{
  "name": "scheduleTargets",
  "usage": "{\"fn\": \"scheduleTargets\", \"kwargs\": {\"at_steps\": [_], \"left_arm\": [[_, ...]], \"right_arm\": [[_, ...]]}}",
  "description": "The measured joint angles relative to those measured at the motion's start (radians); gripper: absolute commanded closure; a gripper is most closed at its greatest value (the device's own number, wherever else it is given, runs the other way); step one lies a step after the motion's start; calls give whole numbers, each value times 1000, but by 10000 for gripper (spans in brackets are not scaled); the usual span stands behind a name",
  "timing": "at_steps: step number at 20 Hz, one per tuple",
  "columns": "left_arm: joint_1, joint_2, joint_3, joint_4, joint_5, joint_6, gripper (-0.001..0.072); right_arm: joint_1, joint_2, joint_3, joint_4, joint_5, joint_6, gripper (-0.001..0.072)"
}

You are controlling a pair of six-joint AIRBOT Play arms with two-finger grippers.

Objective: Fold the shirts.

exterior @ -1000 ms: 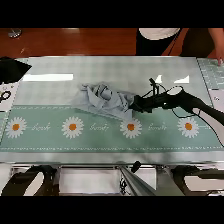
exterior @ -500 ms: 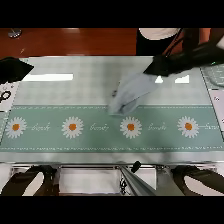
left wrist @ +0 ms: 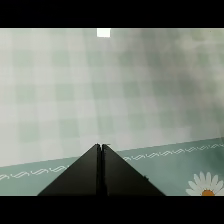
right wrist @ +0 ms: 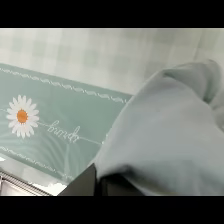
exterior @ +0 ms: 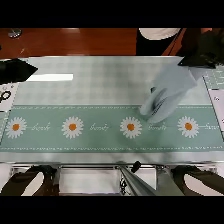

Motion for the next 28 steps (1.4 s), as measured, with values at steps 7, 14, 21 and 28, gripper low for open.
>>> {"fn": "scheduleTargets", "kwargs": {"at_steps": [7,14,21,28], "left_arm": [[0,-1,0,-2,0,14,683],[0,5,0,-8,79,29,683],[3,6,23,-8,257,40,683],[3,-2,50,-4,410,53,683]], "right_arm": [[-101,6,16,-46,72,33,692],[-241,35,16,-178,95,86,692],[-362,71,-82,-346,101,136,692],[-538,191,-406,-650,105,60,692]]}}
